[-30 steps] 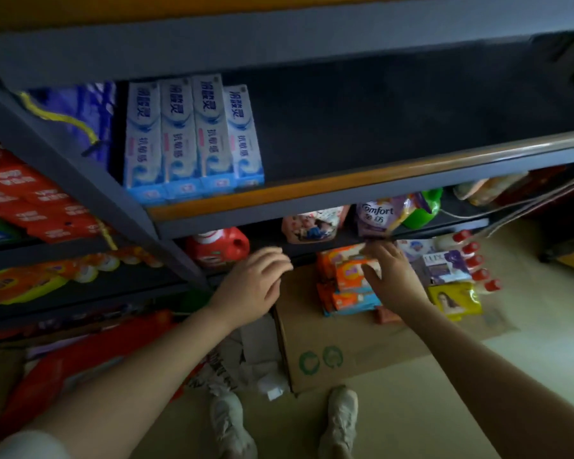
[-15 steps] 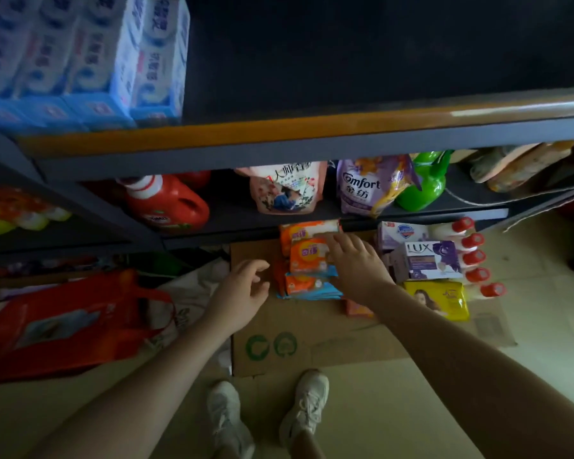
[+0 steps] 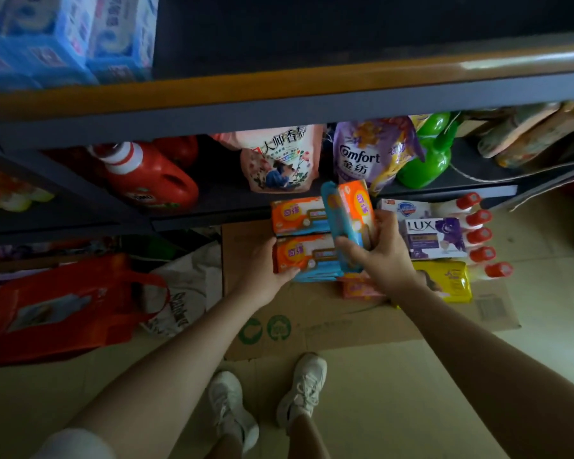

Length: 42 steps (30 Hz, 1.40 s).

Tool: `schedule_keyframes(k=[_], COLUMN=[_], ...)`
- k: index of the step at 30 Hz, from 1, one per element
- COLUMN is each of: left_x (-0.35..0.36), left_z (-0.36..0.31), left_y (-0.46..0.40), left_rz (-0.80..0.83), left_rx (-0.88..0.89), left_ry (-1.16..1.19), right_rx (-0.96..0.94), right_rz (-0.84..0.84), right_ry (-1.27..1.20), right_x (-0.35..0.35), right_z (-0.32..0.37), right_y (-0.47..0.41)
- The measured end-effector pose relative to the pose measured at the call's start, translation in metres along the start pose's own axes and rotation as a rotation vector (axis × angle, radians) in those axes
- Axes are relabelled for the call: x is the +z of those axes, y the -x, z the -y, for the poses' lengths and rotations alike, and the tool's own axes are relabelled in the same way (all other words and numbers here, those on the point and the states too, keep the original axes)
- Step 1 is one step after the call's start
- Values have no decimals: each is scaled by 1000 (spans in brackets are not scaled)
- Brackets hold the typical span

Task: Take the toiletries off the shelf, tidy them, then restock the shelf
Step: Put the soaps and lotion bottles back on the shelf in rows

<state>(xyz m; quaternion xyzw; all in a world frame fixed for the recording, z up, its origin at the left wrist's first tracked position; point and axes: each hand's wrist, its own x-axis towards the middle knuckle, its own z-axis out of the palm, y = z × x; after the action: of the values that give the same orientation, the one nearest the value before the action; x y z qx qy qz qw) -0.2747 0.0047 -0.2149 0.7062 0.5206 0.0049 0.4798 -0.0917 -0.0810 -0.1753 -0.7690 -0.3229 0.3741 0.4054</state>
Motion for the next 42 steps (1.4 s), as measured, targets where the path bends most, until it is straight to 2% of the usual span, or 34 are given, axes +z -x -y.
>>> schedule_keyframes(k=[2,4,9,14,17,22,24,27,31,36,42], left_x=[5,8,15,22,26,12,-8,-46,-116,-200,-260], left_z=[0,3,9,22,25,17,12,4,-28,-82,-110], left_y=[-7,-11,-8,7,8,10,15,31,58,60,30], left_rz=[-21,-52,-132,-171,-200,-93,-35,60,15,-178,-512], left_rx=[4,3,-21,55,29,37,18,66,261,571,832], left_ry=[26,-28,-78,-18,-2,223,316,328,297,425,359], right_rx=[135,214,341,362,374,395,360,251,33,-233,-570], right_rz=[114,126,98,82,59,75,81,82,66,-50,-197], right_ry=[-333,-454,-513,-473,-518,-560,-553,-537,-467,-393,-209], right_x=[-2,-3,0,5,8,7,2,-9,-23,-15,-13], right_z=[1,-2,-17,-22,-25,-22,-11,19,78,145,218], right_y=[5,9,15,20,23,36,45,56,64,41,-18])
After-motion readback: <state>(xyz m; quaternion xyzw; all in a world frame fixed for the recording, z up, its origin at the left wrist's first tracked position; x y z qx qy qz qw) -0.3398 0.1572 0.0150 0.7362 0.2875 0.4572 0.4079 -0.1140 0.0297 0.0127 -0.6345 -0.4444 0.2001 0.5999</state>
